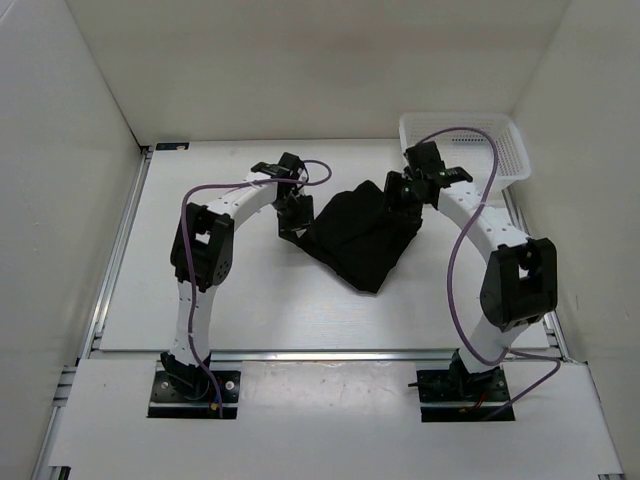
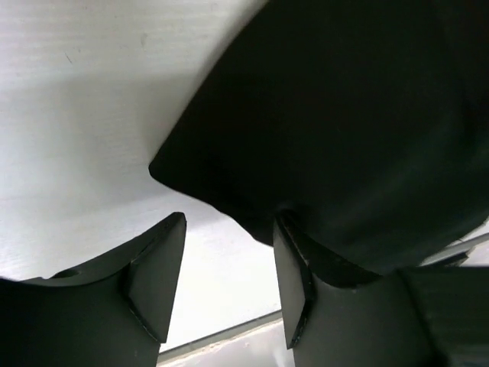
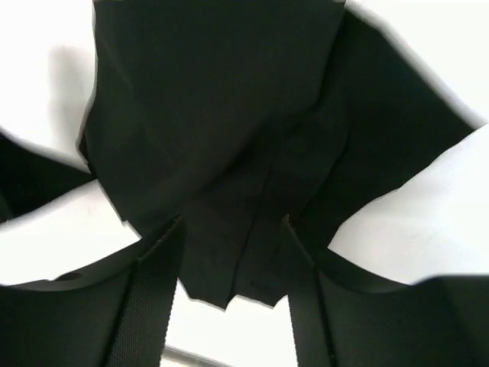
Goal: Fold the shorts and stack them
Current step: Fold the shorts
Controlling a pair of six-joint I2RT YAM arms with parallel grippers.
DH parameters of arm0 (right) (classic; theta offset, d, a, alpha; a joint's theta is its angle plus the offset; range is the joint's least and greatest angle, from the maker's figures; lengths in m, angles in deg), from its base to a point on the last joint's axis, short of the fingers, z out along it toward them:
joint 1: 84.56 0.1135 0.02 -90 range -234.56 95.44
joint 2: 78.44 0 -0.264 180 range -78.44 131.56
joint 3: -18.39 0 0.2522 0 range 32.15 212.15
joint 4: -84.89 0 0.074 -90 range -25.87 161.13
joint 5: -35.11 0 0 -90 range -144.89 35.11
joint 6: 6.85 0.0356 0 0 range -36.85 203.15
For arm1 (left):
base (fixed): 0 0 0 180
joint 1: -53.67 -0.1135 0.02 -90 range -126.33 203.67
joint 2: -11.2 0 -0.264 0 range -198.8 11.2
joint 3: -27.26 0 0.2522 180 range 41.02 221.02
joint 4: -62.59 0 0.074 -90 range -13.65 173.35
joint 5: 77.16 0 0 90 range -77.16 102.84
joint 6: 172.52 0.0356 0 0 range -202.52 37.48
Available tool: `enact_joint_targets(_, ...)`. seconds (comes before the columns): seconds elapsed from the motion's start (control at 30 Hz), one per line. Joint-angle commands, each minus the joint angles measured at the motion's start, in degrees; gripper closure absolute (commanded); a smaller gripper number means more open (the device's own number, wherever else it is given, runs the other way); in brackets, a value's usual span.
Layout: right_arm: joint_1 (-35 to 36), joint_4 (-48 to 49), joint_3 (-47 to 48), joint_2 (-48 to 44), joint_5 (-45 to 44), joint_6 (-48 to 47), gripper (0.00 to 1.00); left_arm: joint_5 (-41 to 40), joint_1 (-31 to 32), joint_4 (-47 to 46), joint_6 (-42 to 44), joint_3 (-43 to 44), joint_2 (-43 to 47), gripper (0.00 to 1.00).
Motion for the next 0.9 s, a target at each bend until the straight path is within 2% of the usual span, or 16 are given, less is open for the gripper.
enact_joint_targets(0.0,-0.4,3.2,-4.9,0.1,10.2,0.1,0.40,1.3,-0.2,-1.5,0.2,1.1,0.1,0.40)
enact_joint_targets(0.03,-0.4,3.2,-6.3,0.1,11.9,0.1,0.40,1.8,-0.2,-2.1,0.2,1.1,0.1,0.45)
enact_joint_targets(0.1,-0.4,4.7,-6.9,0.7,14.1,0.1,0.40,1.8,-0.2,-2.8,0.2,-0.4,0.1,0.68)
enact_joint_targets(0.13,-0.4,4.7,-7.6,1.2,14.9,0.1,0.40,1.3,-0.2,-2.8,0.2,-0.4,0.1,0.89)
enact_joint_targets(0.3,-0.4,5.9,-7.0,5.7,16.9,0.1,0.41,0.7,-0.2,-4.1,-0.3,-2.5,1.4,0.90)
enact_joint_targets(0.4,-0.4,6.5,-5.8,9.0,20.0,0.1,0.49,0.7,-0.2,-4.6,-0.3,-4.0,2.5,0.90)
enact_joint_targets(0.43,-0.4,6.5,-5.2,9.6,20.0,0.1,0.54,0.2,-0.2,-4.6,-0.9,-4.6,2.5,0.90)
enact_joint_targets(0.47,-0.4,6.5,-5.2,10.2,20.7,0.1,0.66,0.2,-0.2,-5.2,-0.9,-4.6,2.5,0.90)
enact_joint_targets(0.57,0.1,6.5,-6.0,8.3,19.0,0.6,0.92,-0.3,-0.2,-5.2,-0.9,-4.6,3.1,0.90)
enact_joint_targets(0.63,0.1,6.5,-6.7,5.8,17.3,0.7,1.00,-0.3,-0.2,-5.2,-1.5,-5.1,3.1,0.90)
enact_joint_targets(0.67,0.1,6.5,-6.7,5.0,16.5,0.7,1.00,-1.0,-0.2,-5.2,-1.5,-5.1,3.1,0.90)
enact_joint_targets(0.73,0.1,6.5,-8.0,2.7,14.6,0.7,1.00,-1.6,-0.2,-5.2,-2.3,-5.7,4.3,0.72)
enact_joint_targets(0.77,0.1,6.5,-8.0,2.0,14.0,0.7,1.00,-2.3,-0.2,-5.2,-2.8,-7.0,4.3,0.49)
enact_joint_targets(0.8,0.1,6.5,-8.5,1.4,13.4,0.7,1.00,-3.0,-0.2,-5.2,-2.8,-7.1,5.2,0.33)
enact_joint_targets(0.83,0.1,6.5,-9.0,0.3,13.4,0.7,1.00,-3.0,-0.2,-5.2,-3.3,-7.9,5.8,0.20)
enact_joint_targets(0.87,0.1,5.9,-9.0,0.3,12.7,0.1,1.00,-3.7,-0.2,-5.9,-3.3,-8.5,5.8,0.13)
